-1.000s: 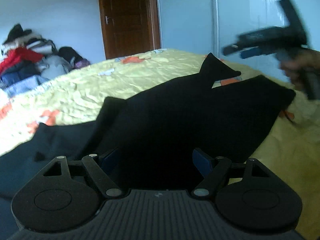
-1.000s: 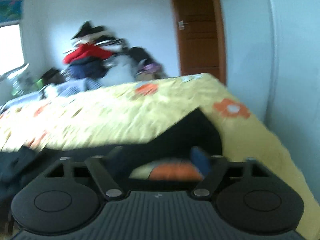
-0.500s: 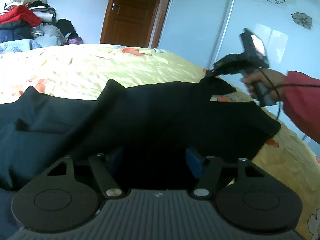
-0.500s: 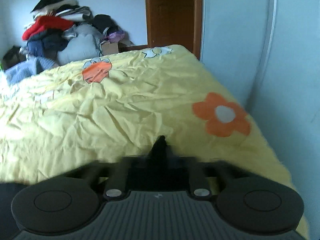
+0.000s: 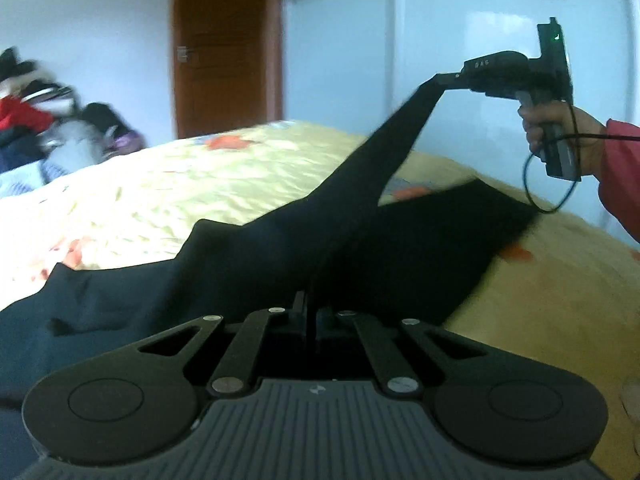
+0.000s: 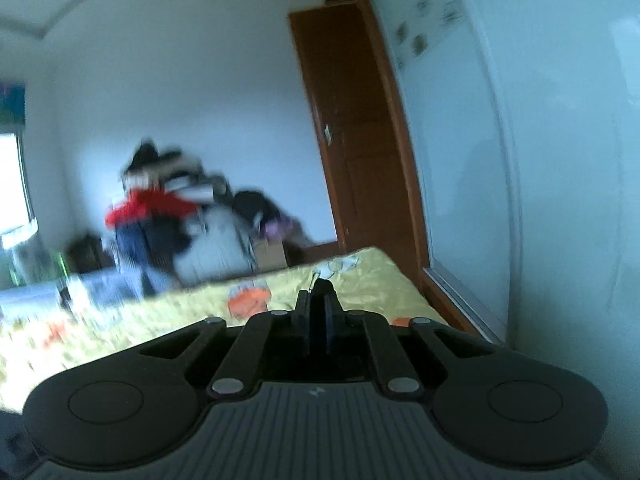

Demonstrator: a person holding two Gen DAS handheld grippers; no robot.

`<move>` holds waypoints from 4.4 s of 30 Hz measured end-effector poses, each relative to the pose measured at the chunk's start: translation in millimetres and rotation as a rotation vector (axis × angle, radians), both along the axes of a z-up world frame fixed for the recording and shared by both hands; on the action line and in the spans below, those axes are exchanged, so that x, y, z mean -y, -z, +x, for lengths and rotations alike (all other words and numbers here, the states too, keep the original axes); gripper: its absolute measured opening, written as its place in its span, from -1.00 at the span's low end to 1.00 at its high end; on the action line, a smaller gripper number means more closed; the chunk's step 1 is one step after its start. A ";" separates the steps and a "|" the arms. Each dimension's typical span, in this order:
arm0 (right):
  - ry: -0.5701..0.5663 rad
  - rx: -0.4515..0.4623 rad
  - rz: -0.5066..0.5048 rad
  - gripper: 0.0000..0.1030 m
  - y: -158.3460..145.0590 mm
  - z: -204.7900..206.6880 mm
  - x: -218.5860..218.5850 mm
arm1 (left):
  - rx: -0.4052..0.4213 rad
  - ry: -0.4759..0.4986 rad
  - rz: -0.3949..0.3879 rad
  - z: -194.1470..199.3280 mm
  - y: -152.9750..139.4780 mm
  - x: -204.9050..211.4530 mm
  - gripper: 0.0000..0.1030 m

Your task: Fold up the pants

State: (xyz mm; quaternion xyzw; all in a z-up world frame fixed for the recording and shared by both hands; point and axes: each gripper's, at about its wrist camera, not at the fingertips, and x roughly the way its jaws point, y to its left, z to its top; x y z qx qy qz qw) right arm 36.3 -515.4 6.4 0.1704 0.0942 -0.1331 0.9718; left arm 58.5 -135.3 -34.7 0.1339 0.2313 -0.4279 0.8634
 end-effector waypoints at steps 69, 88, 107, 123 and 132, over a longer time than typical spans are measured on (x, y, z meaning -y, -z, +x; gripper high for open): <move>-0.363 -0.353 -0.064 0.33 57.7 -3.3 -160.4 | -0.137 -0.495 -0.028 33.5 0.5 -83.7 0.52; -0.501 -0.455 -0.311 1.00 94.5 96.5 -234.1 | -0.185 -0.412 0.137 134.3 20.2 -9.8 1.00; -0.429 -0.702 -0.224 1.00 76.9 90.3 -184.7 | -0.127 -0.546 0.129 148.6 21.8 -20.8 1.00; -0.305 -0.593 -0.194 1.00 84.6 65.8 -160.8 | 0.022 -0.465 0.175 69.7 19.3 -3.3 0.98; -0.057 -0.288 -0.162 1.00 56.3 -25.7 -145.1 | 0.094 -0.523 0.094 26.8 5.7 -42.8 0.99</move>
